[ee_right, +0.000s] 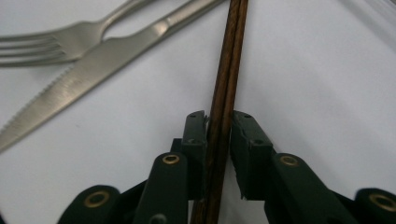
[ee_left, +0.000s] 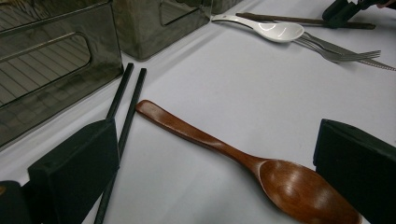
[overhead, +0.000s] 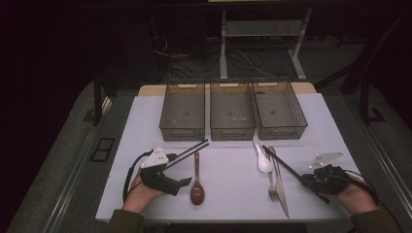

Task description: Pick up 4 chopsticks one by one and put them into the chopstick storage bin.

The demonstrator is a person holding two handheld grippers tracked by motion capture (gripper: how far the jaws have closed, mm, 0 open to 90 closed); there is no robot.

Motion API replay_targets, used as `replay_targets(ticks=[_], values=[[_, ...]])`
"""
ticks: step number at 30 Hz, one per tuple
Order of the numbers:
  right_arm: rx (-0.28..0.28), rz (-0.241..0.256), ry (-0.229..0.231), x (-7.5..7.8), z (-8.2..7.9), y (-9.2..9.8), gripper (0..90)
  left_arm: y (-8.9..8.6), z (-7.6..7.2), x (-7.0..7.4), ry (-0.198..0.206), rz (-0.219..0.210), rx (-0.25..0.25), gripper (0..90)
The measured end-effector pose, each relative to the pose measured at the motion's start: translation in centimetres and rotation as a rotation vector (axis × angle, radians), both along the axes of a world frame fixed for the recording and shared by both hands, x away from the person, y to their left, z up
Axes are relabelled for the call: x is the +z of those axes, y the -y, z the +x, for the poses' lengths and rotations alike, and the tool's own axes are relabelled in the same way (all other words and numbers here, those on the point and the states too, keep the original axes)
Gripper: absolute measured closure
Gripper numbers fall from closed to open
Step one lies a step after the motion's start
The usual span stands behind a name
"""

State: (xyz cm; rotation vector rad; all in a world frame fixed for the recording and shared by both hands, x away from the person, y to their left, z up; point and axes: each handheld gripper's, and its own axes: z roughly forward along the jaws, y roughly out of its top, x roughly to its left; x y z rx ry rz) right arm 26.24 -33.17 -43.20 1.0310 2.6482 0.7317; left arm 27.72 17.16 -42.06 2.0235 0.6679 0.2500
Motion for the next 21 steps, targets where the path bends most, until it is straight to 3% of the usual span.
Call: replay_targets(ticks=[4,10,18,21], values=[[-0.022,0.036,-0.016,0.7,0.1,0.3,70.3,0.0,0.0,0.0,-0.002,0.000,0.001,0.0],[-0.083,0.011,-0.062,1.6,0.3,1.1,76.3,0.0,0.0,0.0,-0.002,-0.001,0.002,0.0],[-0.043,-0.036,-0.147,1.4,0.4,1.3,78.2,0.0,0.0,0.0,-0.003,-0.001,0.002,0.0],[-0.038,-0.043,-0.153,1.3,0.4,1.2,78.5,0.0,0.0,0.0,-0.003,0.000,0.002,0.0]])
